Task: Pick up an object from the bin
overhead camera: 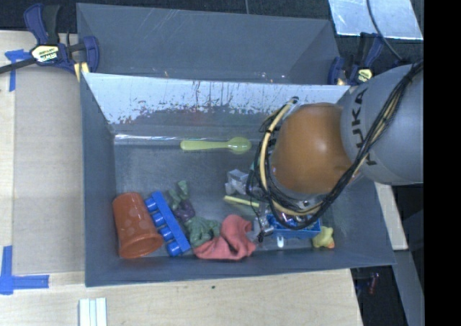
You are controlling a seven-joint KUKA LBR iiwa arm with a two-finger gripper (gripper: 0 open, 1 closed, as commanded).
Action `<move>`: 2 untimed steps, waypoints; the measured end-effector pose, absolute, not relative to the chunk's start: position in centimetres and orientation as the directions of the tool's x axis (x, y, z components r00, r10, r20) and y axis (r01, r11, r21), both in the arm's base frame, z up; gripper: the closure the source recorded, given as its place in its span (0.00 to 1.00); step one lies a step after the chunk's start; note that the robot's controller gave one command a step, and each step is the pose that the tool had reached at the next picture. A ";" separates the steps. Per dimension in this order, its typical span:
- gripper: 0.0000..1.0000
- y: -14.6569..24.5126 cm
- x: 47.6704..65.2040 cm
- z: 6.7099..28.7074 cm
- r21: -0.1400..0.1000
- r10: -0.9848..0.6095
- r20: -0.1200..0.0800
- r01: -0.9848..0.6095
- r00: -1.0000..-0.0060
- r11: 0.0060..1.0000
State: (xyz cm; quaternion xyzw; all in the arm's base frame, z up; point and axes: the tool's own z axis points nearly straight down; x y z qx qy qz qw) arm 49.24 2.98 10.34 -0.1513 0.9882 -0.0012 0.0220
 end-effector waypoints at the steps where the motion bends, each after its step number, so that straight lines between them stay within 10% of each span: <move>1: 1.00 3.4 49.5 7.1 -0.009 -0.385 -0.035 -0.385 -0.922 0.923; 2: 1.00 3.4 49.5 7.1 -0.009 -0.384 -0.035 -0.384 -0.923 0.923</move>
Offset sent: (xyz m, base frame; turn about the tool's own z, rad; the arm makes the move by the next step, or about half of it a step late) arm 0.0000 0.0000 0.0000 0.0000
